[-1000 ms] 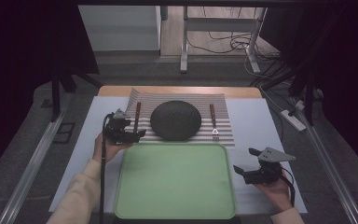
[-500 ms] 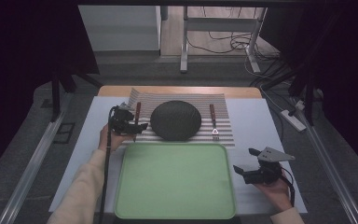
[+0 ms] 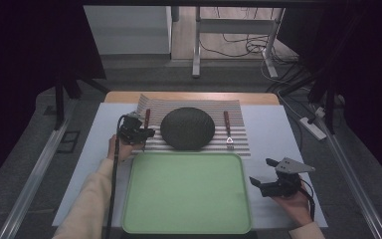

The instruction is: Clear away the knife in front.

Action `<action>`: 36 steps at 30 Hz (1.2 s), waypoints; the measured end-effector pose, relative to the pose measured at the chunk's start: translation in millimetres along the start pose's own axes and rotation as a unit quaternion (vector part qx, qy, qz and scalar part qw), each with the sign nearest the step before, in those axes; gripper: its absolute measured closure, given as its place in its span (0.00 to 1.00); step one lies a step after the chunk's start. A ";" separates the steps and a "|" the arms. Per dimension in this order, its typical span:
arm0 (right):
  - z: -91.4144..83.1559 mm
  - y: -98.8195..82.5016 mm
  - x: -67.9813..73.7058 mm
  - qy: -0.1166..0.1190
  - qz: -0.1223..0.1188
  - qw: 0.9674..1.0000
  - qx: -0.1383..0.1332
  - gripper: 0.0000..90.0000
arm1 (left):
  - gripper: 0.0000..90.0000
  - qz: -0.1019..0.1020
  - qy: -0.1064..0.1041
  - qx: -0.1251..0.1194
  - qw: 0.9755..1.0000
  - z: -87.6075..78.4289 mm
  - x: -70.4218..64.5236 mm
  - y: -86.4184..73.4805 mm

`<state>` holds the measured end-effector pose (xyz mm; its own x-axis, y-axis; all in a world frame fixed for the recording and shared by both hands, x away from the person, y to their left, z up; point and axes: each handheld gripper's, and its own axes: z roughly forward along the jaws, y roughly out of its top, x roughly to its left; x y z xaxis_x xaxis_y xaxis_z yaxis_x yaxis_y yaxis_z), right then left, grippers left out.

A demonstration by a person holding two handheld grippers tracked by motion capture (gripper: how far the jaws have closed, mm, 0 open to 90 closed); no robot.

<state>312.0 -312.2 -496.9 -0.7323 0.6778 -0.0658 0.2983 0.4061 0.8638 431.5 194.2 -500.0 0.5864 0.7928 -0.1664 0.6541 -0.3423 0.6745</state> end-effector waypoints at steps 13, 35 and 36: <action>-0.1 -0.1 -0.1 0.003 -0.002 1.000 0.001 0.08 | 0.99 0.007 0.002 0.048 0.999 17.4 3.2 -11.9; -1.0 -0.1 -0.2 0.003 -0.002 1.000 0.001 0.08 | 0.99 -0.009 0.005 0.071 0.997 10.3 15.6 -30.5; -1.0 -0.2 -0.2 0.003 -0.002 1.000 0.001 0.08 | 0.99 -0.010 0.006 0.071 0.997 9.0 16.7 -31.5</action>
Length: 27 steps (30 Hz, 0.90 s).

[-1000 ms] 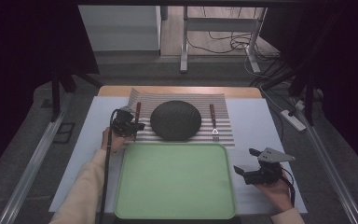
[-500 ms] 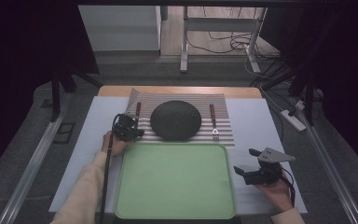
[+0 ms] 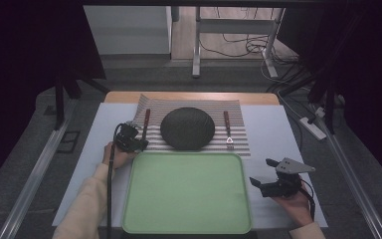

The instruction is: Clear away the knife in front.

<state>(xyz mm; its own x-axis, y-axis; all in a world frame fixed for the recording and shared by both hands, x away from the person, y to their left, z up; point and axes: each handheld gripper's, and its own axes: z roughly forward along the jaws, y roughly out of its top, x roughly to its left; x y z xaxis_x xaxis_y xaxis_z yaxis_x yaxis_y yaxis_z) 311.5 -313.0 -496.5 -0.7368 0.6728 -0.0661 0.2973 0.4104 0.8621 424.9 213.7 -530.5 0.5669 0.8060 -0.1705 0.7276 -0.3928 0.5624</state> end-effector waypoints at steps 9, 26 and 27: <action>-0.6 0.2 -0.3 -0.001 0.000 1.000 0.001 0.08 | 0.99 -0.011 0.007 0.002 1.000 -8.8 10.7 -8.2; -0.1 0.0 -0.2 0.000 0.001 1.000 0.001 0.08 | 0.99 -0.029 0.029 -0.001 0.999 -21.2 30.9 -21.5; -0.1 0.0 -0.2 0.000 0.001 1.000 0.001 0.08 | 0.99 -0.028 0.030 -0.001 0.999 -21.7 31.9 -22.1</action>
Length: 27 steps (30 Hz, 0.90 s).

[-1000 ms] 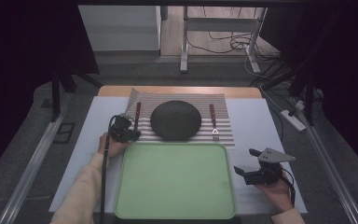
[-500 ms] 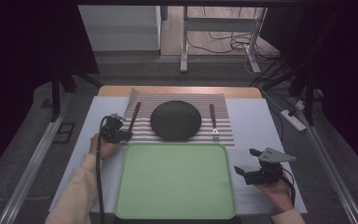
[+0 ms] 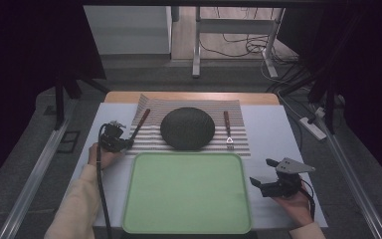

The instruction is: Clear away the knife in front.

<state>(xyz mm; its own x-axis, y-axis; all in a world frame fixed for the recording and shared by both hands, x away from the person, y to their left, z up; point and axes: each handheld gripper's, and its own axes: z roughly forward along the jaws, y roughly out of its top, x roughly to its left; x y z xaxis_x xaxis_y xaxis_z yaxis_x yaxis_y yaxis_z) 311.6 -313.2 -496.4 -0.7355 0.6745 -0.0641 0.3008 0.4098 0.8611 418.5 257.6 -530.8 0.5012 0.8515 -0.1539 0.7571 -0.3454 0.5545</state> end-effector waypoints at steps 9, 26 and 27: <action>0.3 -0.2 0.1 0.000 0.001 1.000 0.000 0.08 | 0.99 -0.015 0.003 -0.004 1.000 -3.7 9.8 -5.2; 1.0 0.0 -0.2 0.001 0.001 1.000 0.002 0.08 | 0.99 -0.005 0.022 -0.036 0.999 -12.3 14.2 4.4; 1.3 0.2 -0.3 0.002 0.001 1.000 0.002 0.08 | 0.99 -0.003 0.025 -0.040 0.999 -10.7 14.1 8.2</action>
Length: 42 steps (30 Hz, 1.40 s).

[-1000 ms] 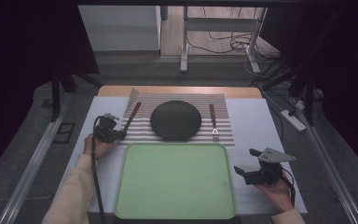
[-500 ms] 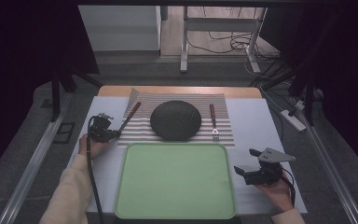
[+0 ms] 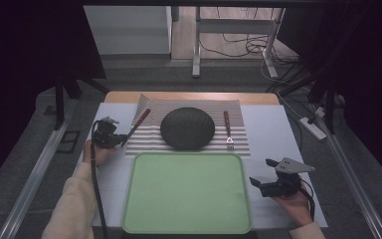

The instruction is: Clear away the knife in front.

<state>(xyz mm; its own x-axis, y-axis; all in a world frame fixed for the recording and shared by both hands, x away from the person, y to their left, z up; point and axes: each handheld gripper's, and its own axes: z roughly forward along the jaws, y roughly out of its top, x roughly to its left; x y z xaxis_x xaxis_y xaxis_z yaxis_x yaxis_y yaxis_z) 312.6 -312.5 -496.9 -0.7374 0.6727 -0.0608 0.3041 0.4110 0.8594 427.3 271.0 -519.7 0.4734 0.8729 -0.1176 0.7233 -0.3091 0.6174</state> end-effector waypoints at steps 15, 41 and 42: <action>-1.3 -1.0 0.2 0.001 0.006 1.000 -0.001 0.08 | 0.99 0.012 0.022 -0.004 1.000 44.8 20.8 63.8; -3.4 -3.6 -1.3 0.001 0.009 1.000 -0.001 0.08 | 0.99 0.019 -0.008 0.020 1.000 78.8 22.1 84.3; -3.3 -3.5 -1.2 0.001 0.009 1.000 0.000 0.08 | 0.99 0.024 -0.013 0.020 0.999 79.1 19.3 83.7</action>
<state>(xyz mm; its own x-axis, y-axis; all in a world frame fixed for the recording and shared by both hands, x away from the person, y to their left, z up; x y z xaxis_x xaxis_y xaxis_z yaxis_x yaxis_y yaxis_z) 310.4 -316.8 -498.1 -0.7330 0.6787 -0.0454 0.3161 0.3989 0.8608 536.8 232.1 -531.8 0.5204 0.8469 -0.1092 0.7190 -0.3656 0.5911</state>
